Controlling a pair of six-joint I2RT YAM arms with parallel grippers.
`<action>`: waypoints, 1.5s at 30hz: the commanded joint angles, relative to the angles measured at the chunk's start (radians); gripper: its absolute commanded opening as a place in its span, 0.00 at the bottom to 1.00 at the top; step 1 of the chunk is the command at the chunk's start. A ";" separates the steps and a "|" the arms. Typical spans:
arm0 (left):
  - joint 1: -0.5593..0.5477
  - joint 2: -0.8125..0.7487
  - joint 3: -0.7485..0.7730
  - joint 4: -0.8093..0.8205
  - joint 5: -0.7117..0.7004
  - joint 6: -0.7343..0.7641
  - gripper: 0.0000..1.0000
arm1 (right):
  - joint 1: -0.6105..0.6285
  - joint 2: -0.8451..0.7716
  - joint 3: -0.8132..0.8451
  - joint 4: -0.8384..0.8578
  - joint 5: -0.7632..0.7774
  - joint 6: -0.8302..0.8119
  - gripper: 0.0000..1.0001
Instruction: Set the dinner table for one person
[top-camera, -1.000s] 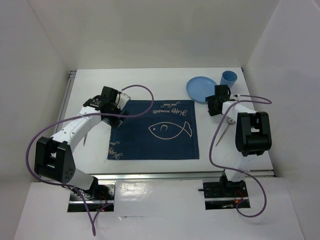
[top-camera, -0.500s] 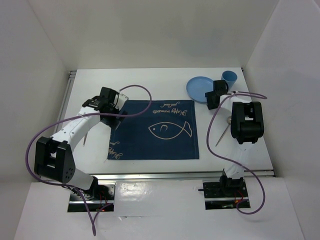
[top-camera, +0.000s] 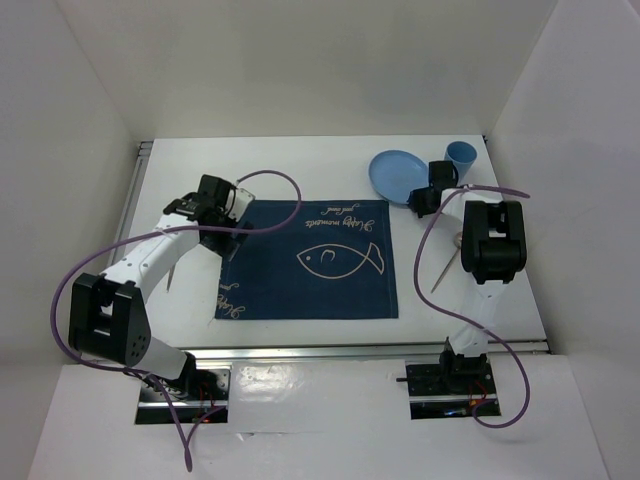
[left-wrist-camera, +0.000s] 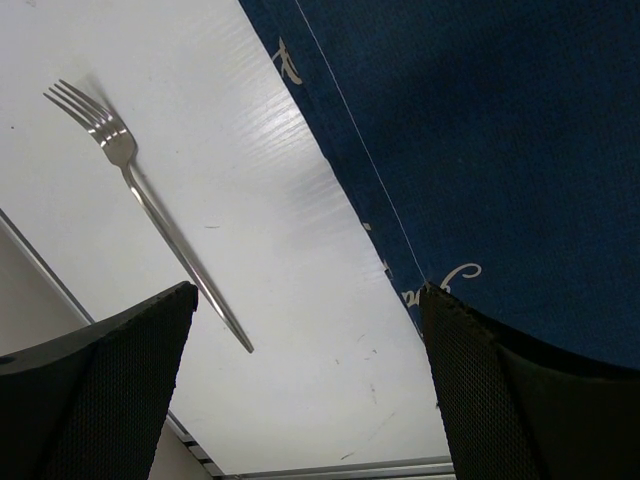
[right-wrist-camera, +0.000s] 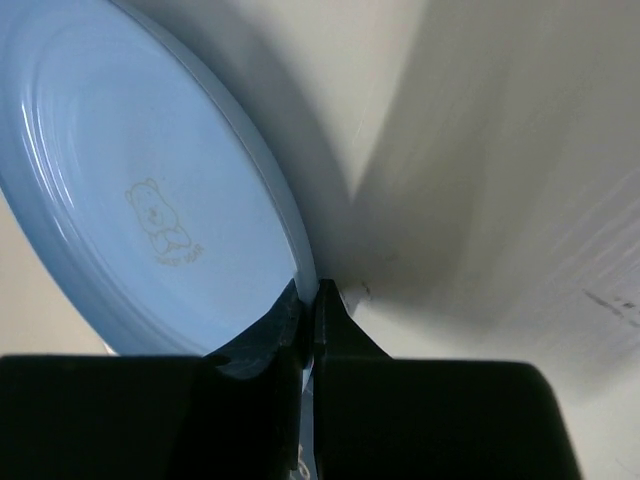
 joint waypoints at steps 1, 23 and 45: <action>0.013 0.001 -0.011 0.003 -0.008 -0.017 0.98 | -0.003 -0.003 0.030 0.043 -0.120 -0.073 0.00; 0.179 0.020 0.026 -0.006 0.077 -0.036 0.98 | 0.348 -0.246 -0.037 -0.150 -0.439 -0.886 0.00; 0.188 0.002 0.026 -0.006 0.075 -0.027 0.98 | 0.542 -0.308 -0.260 -0.138 -0.307 -0.814 0.00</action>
